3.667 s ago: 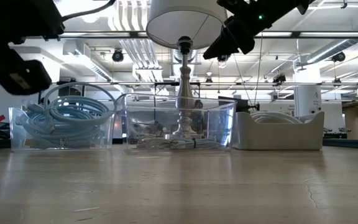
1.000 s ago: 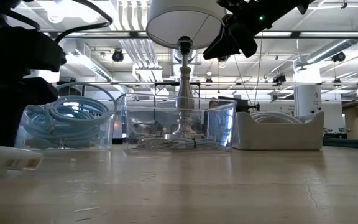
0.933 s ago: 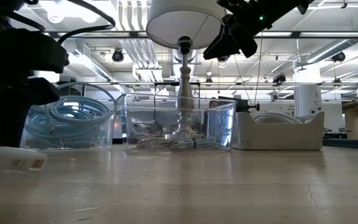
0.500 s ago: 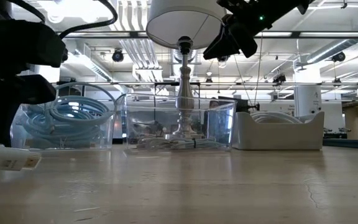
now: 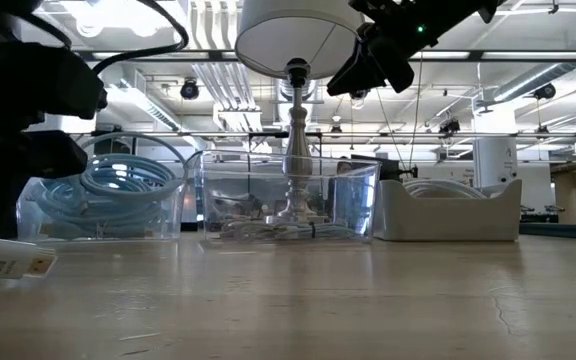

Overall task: Pick & Place USB Port
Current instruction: Put the white hdmi cable into the gray bin

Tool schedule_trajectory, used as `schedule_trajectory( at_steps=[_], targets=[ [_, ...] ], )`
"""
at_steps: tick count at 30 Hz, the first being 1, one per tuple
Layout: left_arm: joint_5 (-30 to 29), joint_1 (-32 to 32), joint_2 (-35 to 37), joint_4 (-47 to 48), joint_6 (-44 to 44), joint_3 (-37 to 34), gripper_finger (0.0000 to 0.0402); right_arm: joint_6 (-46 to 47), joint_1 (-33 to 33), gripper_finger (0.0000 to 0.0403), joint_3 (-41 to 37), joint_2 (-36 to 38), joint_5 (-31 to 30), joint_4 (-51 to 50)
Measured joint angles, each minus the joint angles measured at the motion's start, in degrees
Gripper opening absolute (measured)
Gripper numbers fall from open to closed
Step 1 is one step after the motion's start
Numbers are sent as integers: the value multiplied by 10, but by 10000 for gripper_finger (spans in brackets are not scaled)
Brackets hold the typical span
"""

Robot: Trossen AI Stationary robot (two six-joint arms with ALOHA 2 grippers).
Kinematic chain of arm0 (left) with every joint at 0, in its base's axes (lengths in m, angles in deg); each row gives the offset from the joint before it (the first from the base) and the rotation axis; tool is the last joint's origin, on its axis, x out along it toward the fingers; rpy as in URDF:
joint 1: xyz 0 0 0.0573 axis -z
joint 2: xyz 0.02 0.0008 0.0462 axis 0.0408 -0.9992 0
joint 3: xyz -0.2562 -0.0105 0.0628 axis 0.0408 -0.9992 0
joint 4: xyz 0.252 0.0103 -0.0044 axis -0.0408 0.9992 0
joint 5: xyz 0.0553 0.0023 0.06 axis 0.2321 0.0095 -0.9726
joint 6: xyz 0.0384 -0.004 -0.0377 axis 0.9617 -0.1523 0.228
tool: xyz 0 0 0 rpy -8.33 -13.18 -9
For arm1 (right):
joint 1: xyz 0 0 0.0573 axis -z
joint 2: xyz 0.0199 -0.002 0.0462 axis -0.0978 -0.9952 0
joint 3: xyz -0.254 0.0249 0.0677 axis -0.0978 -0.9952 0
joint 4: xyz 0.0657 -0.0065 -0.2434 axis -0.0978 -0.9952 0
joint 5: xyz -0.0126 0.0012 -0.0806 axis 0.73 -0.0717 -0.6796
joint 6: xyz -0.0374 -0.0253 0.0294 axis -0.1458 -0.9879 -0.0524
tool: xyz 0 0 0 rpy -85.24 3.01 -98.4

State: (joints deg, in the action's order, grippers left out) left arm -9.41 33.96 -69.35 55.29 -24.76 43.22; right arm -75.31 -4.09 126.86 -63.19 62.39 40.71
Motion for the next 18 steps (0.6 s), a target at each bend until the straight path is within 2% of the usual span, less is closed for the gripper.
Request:
schedule_trajectory(
  at_steps=[8,14,18],
  targets=[
    [0,4,0,-1,-2,16,218,0,0,116,0,0,0,0],
    [-1,19,-34,-12,0,5,222,0,0,109,0,0,0,0],
    [-7,27,-60,-9,44,9,214,-6,0,111,0,0,0,-1]
  ],
)
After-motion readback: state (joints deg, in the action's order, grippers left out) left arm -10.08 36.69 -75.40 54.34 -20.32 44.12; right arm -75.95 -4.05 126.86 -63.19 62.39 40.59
